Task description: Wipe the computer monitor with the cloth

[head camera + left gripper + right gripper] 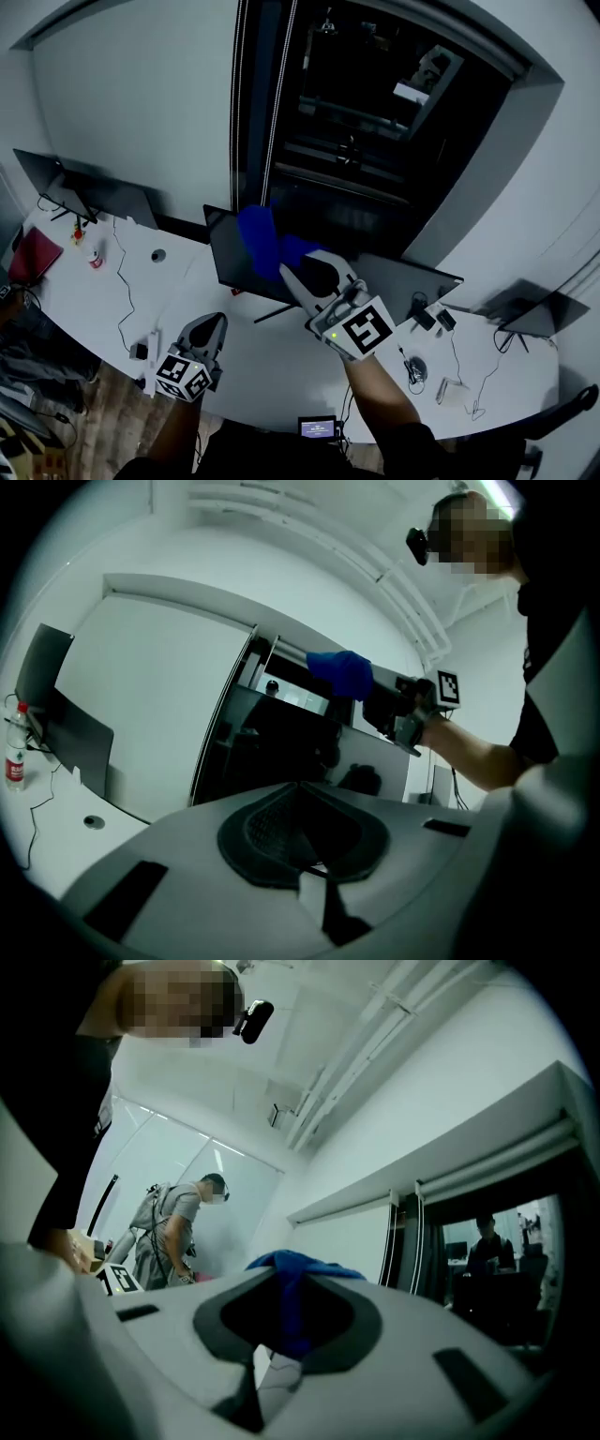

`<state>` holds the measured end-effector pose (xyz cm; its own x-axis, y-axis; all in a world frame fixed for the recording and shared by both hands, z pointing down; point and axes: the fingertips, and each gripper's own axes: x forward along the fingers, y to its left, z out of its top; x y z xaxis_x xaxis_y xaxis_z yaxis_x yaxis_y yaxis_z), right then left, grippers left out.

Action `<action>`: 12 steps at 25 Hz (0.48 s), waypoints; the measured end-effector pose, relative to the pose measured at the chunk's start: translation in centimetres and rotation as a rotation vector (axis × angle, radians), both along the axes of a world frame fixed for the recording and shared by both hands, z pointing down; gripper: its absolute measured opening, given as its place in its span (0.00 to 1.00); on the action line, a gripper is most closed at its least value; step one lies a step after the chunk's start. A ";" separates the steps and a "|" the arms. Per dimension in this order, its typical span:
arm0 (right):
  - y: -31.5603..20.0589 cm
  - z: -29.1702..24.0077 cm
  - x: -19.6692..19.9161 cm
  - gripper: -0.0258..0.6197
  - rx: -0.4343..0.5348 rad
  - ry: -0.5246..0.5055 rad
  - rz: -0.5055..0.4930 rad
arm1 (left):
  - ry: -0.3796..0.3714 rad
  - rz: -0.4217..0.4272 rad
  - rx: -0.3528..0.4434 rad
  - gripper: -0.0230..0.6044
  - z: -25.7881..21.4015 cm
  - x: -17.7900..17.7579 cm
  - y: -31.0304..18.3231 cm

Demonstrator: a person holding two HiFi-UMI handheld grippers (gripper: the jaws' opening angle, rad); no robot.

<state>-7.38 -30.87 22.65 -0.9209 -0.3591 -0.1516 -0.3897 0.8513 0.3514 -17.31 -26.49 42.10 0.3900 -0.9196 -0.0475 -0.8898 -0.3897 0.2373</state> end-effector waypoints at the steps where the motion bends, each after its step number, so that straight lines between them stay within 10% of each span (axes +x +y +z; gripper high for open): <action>1: -0.8 -0.6 -1.4 0.14 0.017 0.014 0.010 | 0.005 0.002 0.004 0.03 -0.2 -0.9 -0.1; 12: -8.8 0.5 -12.4 0.14 0.127 0.299 0.133 | 0.045 -0.020 0.009 0.03 0.4 -8.2 -0.2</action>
<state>-19.74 -39.72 23.18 -0.8778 -0.4743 0.0672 -0.3578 0.7424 0.5664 -25.48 -26.72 42.50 0.3688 -0.9266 -0.0729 -0.8860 -0.3742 0.2738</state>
